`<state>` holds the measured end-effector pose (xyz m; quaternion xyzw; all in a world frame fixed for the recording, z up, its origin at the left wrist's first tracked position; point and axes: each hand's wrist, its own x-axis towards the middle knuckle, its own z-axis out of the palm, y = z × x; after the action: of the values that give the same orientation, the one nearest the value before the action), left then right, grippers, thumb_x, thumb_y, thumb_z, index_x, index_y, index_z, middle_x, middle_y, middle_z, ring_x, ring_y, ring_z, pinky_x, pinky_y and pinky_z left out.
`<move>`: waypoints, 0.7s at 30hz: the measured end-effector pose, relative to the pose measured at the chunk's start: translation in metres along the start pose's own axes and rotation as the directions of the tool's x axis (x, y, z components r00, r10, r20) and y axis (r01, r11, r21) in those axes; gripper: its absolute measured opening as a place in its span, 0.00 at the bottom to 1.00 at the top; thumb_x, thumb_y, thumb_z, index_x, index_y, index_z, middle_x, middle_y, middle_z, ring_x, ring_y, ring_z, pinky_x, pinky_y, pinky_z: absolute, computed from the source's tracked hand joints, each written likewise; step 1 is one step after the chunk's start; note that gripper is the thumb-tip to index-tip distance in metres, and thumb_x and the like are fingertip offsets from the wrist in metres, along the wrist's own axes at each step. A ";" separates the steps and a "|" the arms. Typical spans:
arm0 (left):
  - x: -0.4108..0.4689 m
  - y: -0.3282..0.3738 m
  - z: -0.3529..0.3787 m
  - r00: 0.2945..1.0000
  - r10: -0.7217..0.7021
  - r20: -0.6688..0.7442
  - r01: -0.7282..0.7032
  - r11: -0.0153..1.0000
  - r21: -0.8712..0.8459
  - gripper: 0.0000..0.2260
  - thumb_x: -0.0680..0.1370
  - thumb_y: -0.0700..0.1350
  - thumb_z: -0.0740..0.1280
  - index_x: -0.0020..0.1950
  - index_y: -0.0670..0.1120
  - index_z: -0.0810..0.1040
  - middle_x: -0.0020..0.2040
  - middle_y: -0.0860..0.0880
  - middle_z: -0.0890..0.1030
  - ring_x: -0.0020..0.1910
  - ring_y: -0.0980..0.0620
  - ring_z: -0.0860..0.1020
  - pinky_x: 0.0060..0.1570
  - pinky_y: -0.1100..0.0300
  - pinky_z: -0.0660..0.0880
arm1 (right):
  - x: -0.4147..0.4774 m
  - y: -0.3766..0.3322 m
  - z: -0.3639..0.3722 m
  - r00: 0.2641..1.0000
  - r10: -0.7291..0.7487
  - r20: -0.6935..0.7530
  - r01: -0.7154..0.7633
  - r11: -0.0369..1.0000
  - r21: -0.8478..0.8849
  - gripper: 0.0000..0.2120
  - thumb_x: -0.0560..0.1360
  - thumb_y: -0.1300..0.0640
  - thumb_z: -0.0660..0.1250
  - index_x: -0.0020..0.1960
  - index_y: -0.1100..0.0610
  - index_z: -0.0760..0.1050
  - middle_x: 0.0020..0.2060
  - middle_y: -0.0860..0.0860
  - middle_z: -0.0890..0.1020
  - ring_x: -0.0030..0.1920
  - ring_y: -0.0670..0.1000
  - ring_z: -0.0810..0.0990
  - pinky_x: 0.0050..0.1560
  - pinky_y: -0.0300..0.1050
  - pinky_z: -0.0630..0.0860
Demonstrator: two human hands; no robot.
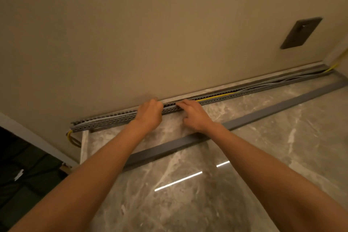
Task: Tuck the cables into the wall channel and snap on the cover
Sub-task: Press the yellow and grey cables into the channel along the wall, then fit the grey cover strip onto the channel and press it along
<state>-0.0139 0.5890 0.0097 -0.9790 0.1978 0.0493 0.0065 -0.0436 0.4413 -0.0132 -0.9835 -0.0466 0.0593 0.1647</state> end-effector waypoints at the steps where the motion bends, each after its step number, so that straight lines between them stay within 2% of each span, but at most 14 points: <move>1: 0.006 0.009 0.003 0.999 0.027 -0.020 -0.027 0.999 -0.021 0.13 0.78 0.36 0.60 0.61 0.39 0.74 0.61 0.39 0.74 0.59 0.38 0.75 0.55 0.49 0.73 | 0.000 0.008 -0.001 1.000 -0.015 -0.009 0.015 1.000 -0.014 0.27 0.71 0.65 0.62 0.71 0.61 0.66 0.67 0.58 0.72 0.68 0.58 0.69 0.71 0.48 0.62; 6: 0.027 0.061 0.019 0.997 0.069 -0.046 -0.072 0.995 -0.066 0.14 0.78 0.37 0.60 0.63 0.40 0.74 0.62 0.41 0.74 0.60 0.41 0.74 0.58 0.48 0.72 | 0.004 0.055 -0.008 0.994 -0.052 -0.092 0.049 0.998 -0.033 0.22 0.69 0.63 0.56 0.61 0.65 0.75 0.57 0.62 0.78 0.58 0.63 0.76 0.64 0.52 0.68; 8: 0.032 0.070 0.025 0.999 0.013 -0.032 -0.015 0.999 -0.052 0.14 0.78 0.36 0.60 0.63 0.40 0.74 0.62 0.41 0.75 0.60 0.41 0.74 0.58 0.49 0.72 | 0.005 0.075 -0.013 0.999 -0.034 -0.043 0.032 0.998 -0.054 0.22 0.71 0.62 0.57 0.65 0.61 0.73 0.61 0.59 0.76 0.62 0.60 0.74 0.69 0.52 0.64; 10: 0.036 0.077 0.026 0.997 -0.068 -0.021 0.067 0.997 -0.040 0.14 0.77 0.35 0.60 0.61 0.40 0.75 0.60 0.40 0.76 0.59 0.40 0.75 0.57 0.48 0.73 | 0.010 0.086 -0.022 0.997 -0.039 0.069 0.042 0.998 -0.043 0.25 0.72 0.60 0.58 0.69 0.56 0.69 0.65 0.56 0.73 0.68 0.56 0.70 0.74 0.52 0.59; 14: 0.039 0.106 0.011 0.978 -0.204 0.033 0.203 0.978 0.039 0.13 0.79 0.37 0.58 0.62 0.38 0.74 0.61 0.40 0.76 0.60 0.41 0.75 0.59 0.49 0.73 | 0.016 0.103 -0.048 0.970 -0.102 0.220 0.082 0.992 0.097 0.26 0.75 0.67 0.58 0.72 0.58 0.66 0.71 0.58 0.69 0.72 0.56 0.66 0.73 0.46 0.59; 18: 0.040 0.136 -0.009 0.949 -0.308 0.069 0.300 0.948 0.105 0.13 0.79 0.36 0.58 0.62 0.37 0.74 0.62 0.40 0.76 0.60 0.41 0.76 0.59 0.49 0.74 | -0.008 0.155 -0.065 0.980 -0.111 0.166 0.077 0.977 0.198 0.28 0.73 0.70 0.58 0.72 0.60 0.64 0.72 0.57 0.67 0.73 0.55 0.64 0.73 0.44 0.60; 21: 0.049 0.174 -0.019 0.969 -0.246 -0.007 0.246 0.967 0.069 0.13 0.78 0.35 0.59 0.61 0.37 0.74 0.61 0.39 0.76 0.60 0.39 0.76 0.58 0.48 0.74 | -0.024 0.201 -0.078 0.992 -0.030 0.124 0.003 0.977 0.214 0.25 0.72 0.70 0.60 0.69 0.62 0.68 0.70 0.58 0.69 0.72 0.56 0.65 0.72 0.44 0.61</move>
<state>-0.0350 0.4094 0.0249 -0.9951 0.0766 0.0420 0.0466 -0.0425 0.2245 -0.0044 -0.9540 -0.0585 0.1247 0.2663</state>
